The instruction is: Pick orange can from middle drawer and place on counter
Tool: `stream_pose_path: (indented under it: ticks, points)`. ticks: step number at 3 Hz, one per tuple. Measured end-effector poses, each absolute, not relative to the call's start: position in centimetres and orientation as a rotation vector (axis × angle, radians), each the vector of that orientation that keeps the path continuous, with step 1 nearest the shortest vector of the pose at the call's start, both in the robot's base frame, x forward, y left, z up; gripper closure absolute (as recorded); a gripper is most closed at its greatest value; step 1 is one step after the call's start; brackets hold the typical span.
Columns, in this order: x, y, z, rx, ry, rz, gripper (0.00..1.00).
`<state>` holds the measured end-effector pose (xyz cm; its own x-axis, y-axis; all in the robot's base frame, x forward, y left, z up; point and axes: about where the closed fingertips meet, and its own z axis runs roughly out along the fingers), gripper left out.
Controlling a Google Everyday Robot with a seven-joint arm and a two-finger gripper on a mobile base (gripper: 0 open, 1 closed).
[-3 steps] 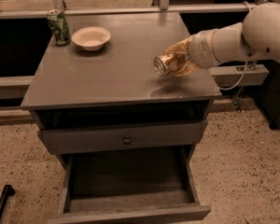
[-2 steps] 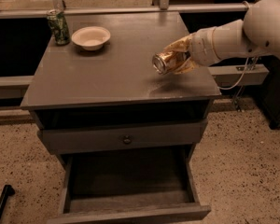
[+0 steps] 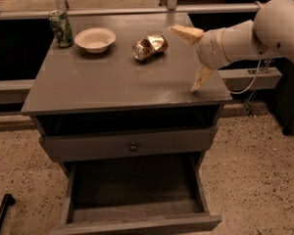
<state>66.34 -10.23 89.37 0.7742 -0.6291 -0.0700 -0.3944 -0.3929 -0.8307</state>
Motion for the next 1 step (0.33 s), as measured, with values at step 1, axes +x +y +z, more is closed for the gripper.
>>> stream_pose_path:
  ticks: [1]
  points:
    - [66.34,-10.23,89.37,-2.034,0.766,-0.318,0.0]
